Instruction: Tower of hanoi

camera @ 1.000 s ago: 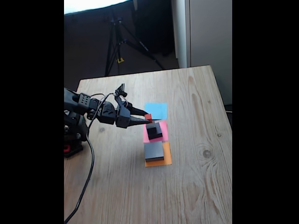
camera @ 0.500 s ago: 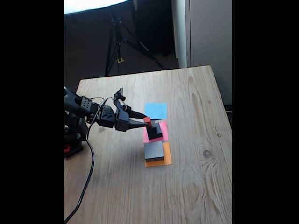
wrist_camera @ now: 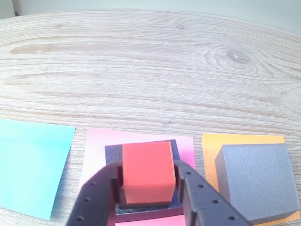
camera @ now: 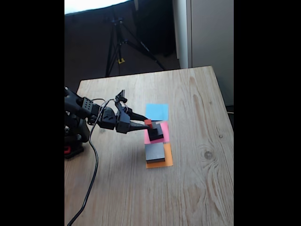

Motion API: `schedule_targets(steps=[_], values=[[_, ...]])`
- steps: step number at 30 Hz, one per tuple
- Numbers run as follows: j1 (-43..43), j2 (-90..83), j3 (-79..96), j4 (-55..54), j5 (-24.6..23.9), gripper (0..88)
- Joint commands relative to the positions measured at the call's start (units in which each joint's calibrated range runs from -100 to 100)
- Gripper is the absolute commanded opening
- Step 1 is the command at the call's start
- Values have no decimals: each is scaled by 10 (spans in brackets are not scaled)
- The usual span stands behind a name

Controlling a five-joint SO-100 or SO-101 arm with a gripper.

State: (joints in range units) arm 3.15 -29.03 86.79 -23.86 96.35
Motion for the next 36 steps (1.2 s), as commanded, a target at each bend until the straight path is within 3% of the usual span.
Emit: schedule_targets(steps=[1, 26, 36], values=[[-5, 1, -20, -17, -9, 33], [-3, 34, -57, -21, -34, 44], [-1, 32, -48, -34, -91, 146]])
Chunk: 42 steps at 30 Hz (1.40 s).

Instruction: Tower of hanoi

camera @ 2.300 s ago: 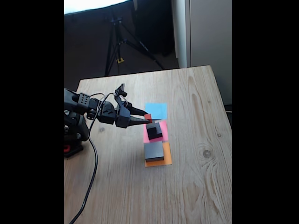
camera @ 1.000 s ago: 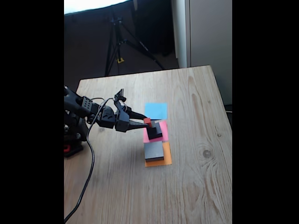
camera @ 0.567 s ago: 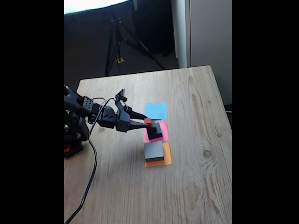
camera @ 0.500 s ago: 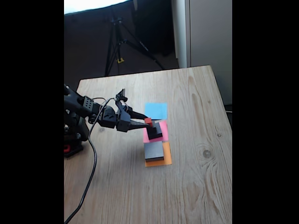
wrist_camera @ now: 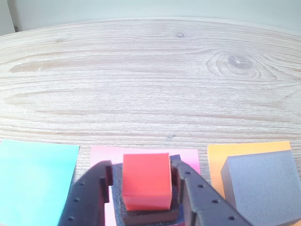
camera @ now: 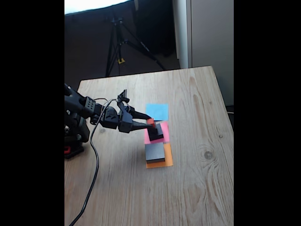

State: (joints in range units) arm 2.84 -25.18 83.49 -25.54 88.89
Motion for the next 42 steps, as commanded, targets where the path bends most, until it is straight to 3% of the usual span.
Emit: schedule_targets(steps=[1, 10, 15, 18, 22, 29, 35, 42], values=[[1, -8, -14, -18, -19, 152], [-2, -59, -19, -15, -120, 198], [-5, -138, -73, 103, -171, 186], [-9, -190, -136, 240, -158, 125], [-5, -245, -176, 363, -91, 3], [37, -295, -263, 559, -41, 2], [89, -289, -473, 771, -41, 2], [172, -245, -714, 932, -43, 6]])
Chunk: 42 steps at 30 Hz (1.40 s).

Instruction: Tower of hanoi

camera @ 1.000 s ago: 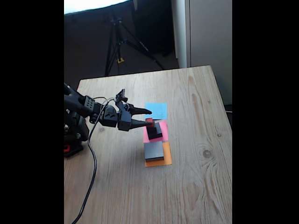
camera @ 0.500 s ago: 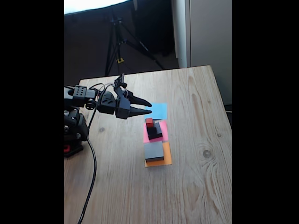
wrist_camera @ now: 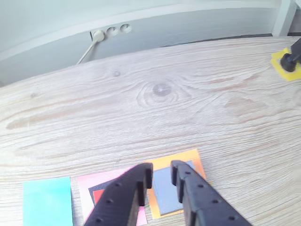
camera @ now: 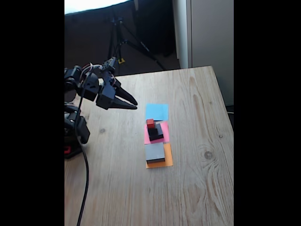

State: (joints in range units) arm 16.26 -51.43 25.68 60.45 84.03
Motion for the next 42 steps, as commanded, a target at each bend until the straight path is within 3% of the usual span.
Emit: schedule_targets(steps=[1, 8, 16, 22, 24, 30, 35, 38, 42], values=[[50, 28, -169, 98, 19, 5], [107, 41, -247, 138, 41, 15], [137, 2, -170, 141, 38, 140], [160, -13, -71, 119, 78, 214], [165, -13, -43, 116, 125, 223], [178, -13, 56, 16, 140, 225], [179, -7, 135, -94, 106, 228], [179, -3, 190, -153, 116, 351], [180, 3, 278, -263, 110, 397]])
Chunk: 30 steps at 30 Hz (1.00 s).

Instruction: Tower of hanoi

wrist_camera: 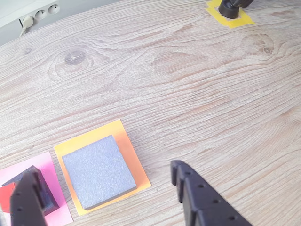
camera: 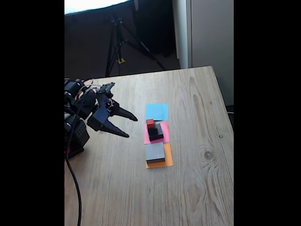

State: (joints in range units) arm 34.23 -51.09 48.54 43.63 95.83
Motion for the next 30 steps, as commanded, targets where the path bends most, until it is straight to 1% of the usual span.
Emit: schedule_targets(steps=[1, 3, 4, 5, 10, 12, 21, 30], values=[[2, 1, 69, -116, -2, 405], [5, 7, 113, -170, 18, 393], [6, 11, 141, -215, 22, 392], [7, 16, 166, -251, 42, 392], [17, 64, 262, -419, 42, 426], [18, 88, 277, -469, 42, 430], [15, 196, 315, -631, 42, 429], [2, 305, 339, -769, 42, 430]])
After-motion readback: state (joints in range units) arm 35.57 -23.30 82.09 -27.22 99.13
